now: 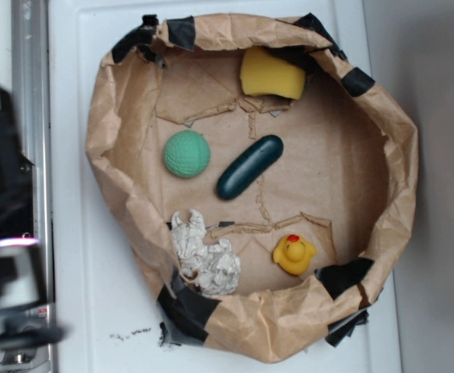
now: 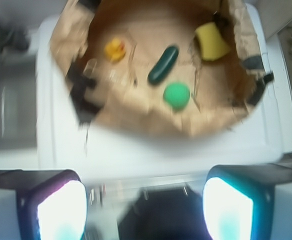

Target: Grab the plastic pickle.

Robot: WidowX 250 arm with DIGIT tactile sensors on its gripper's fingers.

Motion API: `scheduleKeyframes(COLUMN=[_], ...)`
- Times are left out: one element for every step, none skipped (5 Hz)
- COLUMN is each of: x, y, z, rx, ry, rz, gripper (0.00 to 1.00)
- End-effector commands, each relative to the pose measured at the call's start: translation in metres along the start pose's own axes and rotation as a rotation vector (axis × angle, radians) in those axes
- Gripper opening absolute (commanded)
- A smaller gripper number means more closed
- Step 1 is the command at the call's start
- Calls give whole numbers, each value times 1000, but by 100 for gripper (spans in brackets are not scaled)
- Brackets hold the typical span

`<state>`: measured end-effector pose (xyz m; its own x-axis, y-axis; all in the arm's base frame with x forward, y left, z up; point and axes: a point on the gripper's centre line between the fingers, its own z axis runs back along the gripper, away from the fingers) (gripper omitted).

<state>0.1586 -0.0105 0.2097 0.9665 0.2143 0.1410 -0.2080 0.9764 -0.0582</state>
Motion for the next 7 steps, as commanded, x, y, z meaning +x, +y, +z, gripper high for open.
scheduleKeyframes(x=[69,100,110,100,98,94,93], y=[15,26,26,22,20,23,22], z=[-56,-104,-150,-184,-201,-201,-201], rx=[-37,11,58,13,-47,-15,13], ry=[-84,-31,36,109,164,179,190], rz=[173,173,116,86,46,67,59], gripper=[100,100,100,100,41,0,0])
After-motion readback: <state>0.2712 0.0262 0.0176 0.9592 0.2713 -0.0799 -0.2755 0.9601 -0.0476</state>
